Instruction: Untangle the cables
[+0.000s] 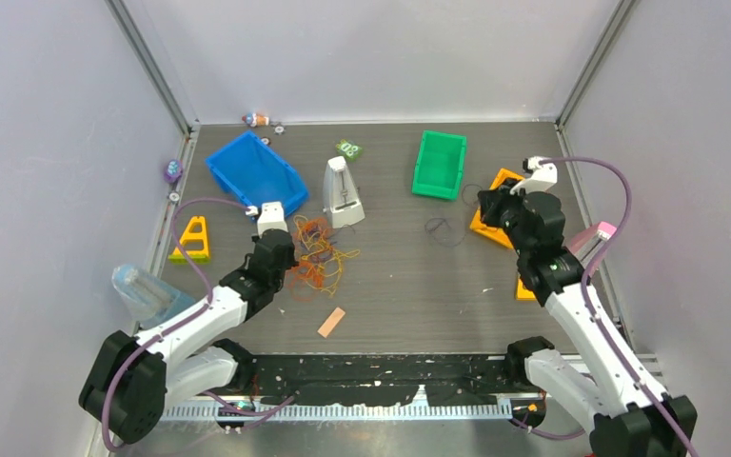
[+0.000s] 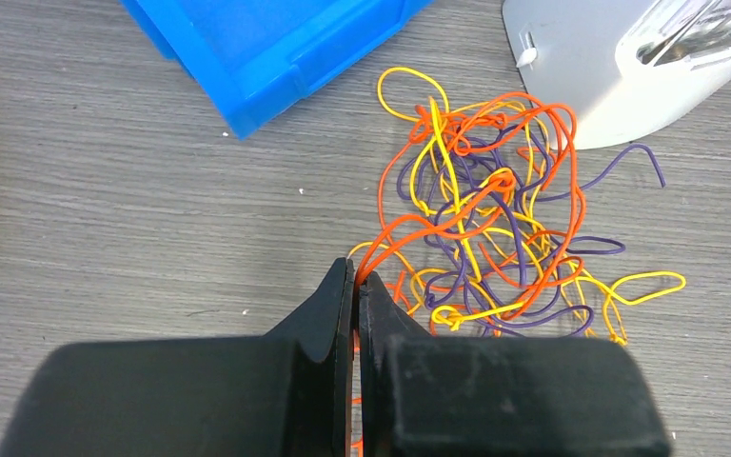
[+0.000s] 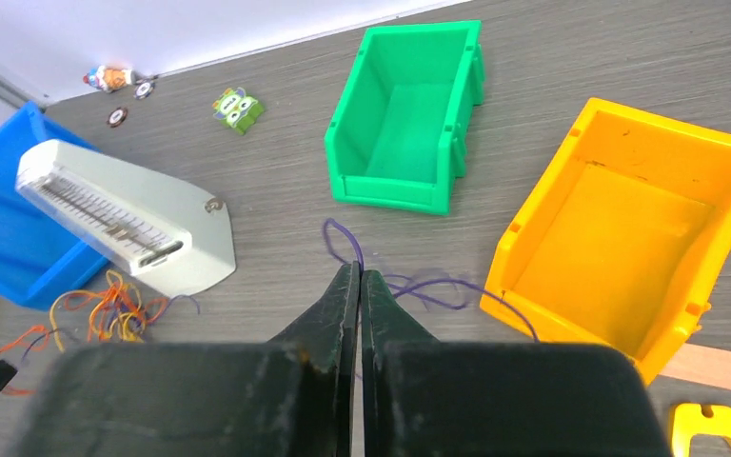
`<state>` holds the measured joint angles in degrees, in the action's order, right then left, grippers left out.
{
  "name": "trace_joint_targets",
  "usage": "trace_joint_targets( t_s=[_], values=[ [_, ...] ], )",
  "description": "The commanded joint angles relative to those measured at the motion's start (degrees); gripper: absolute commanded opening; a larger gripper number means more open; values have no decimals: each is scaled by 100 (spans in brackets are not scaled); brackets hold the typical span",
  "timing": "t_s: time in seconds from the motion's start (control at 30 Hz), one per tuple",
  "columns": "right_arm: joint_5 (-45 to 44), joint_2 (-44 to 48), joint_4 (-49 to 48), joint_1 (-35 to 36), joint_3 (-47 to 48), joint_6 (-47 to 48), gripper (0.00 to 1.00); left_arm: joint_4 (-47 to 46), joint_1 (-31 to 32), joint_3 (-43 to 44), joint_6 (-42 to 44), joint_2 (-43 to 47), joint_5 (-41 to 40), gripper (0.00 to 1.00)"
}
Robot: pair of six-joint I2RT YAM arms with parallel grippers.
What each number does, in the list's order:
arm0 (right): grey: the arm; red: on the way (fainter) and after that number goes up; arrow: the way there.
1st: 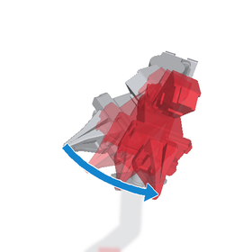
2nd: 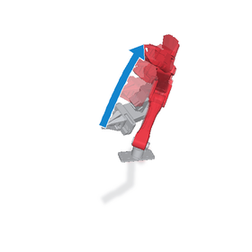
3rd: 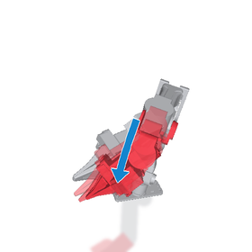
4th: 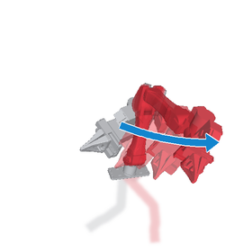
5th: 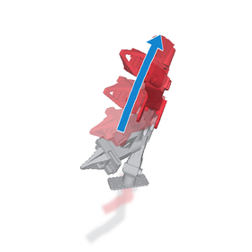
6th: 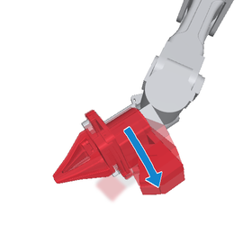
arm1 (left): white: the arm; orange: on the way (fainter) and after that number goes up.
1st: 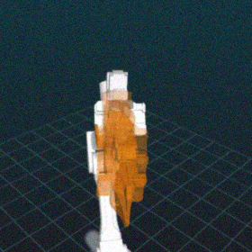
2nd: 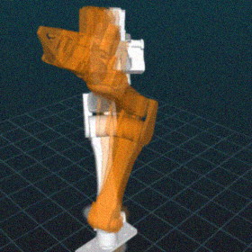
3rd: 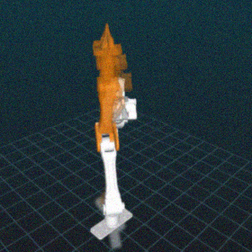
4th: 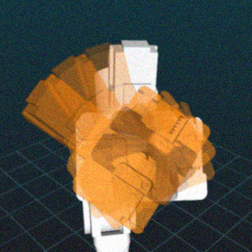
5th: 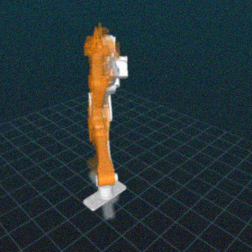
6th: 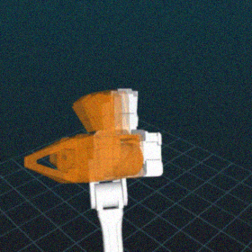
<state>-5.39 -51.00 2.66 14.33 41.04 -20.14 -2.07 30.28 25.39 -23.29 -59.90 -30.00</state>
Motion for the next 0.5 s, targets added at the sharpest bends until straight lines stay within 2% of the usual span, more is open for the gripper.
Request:
trace_joint_targets(
  t_s=[0.0, 0.1, 0.2, 0.3, 0.47],
  values=[
    [351, 428, 920, -6, 261, 5, 5, -74, -31, 153, -111, 134, -191, 0],
    [1007, 411, 1327, -4, 524, 52, 5, -92, -31, 136, -84, 182, -175, 0],
    [1055, 433, 1490, -7, 667, 38, 5, -124, -31, 144, -18, 193, -62, 0],
    [946, 357, 1723, -11, 574, -52, 5, -171, -33, 156, 70, 141, 152, 0],
    [55, 316, 1738, -7, -138, -438, 5, -163, -32, 274, 155, -36, 464, 0]
  ],
)
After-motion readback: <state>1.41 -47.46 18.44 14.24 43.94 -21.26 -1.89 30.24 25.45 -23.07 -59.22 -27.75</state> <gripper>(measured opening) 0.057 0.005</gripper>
